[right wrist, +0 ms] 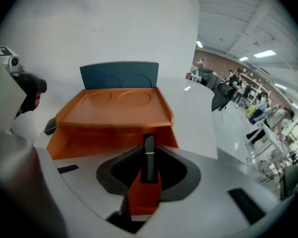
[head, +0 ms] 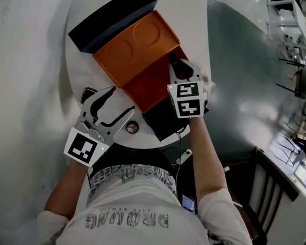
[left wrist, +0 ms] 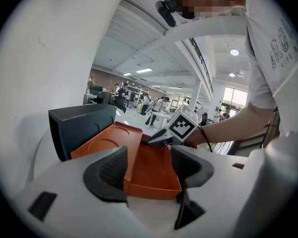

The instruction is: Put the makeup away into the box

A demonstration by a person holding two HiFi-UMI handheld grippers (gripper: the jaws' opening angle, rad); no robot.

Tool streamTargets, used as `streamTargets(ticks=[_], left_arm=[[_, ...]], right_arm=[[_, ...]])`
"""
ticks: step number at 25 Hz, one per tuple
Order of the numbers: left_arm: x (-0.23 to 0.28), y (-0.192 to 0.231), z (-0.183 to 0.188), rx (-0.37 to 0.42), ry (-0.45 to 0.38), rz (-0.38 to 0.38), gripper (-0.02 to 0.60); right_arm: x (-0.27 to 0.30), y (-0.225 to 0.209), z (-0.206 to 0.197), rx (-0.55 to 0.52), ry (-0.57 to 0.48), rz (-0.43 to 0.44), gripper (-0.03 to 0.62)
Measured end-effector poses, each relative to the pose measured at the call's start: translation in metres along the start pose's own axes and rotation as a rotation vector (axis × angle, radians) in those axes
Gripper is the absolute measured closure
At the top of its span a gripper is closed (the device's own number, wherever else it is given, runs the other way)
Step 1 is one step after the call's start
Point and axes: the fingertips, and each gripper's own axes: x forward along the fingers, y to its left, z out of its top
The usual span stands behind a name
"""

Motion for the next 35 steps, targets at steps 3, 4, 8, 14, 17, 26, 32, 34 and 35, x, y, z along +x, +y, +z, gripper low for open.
streamTargets(ticks=[3,4,8,14,17,26,32,34,35], left_arm=[[0.000,0.004,0.001,0.002,-0.002,-0.011,0.302],[0.001,0.004,0.000,0.002,-0.002,-0.015,0.302],[0.001,0.005,-0.002,0.003,0.003,-0.034,0.302],[0.005,0.009,-0.002,0.011,0.017,-0.058,0.302],[0.006,0.010,-0.002,0.013,0.025,-0.069,0.302],[0.002,0.015,-0.005,0.006,0.030,-0.079,0.302],[0.001,0.016,-0.006,0.007,0.037,-0.084,0.302],[0.001,0.015,-0.006,0.008,0.040,-0.085,0.302],[0.001,0.015,-0.006,0.008,0.042,-0.085,0.301]], right_arm=[[0.003,-0.003,-0.002,-0.065,0.049,-0.031,0.493],[0.004,-0.004,-0.004,-0.087,0.066,-0.042,0.493],[0.009,-0.004,-0.011,-0.154,0.126,-0.078,0.493],[0.015,-0.012,-0.017,-0.210,0.195,-0.115,0.491],[0.017,-0.011,-0.017,-0.222,0.206,-0.117,0.491],[0.025,-0.011,-0.023,-0.237,0.274,-0.115,0.494],[0.029,-0.013,-0.026,-0.262,0.305,-0.145,0.493],[0.029,-0.013,-0.026,-0.265,0.307,-0.145,0.491],[0.028,-0.013,-0.026,-0.267,0.310,-0.143,0.489]])
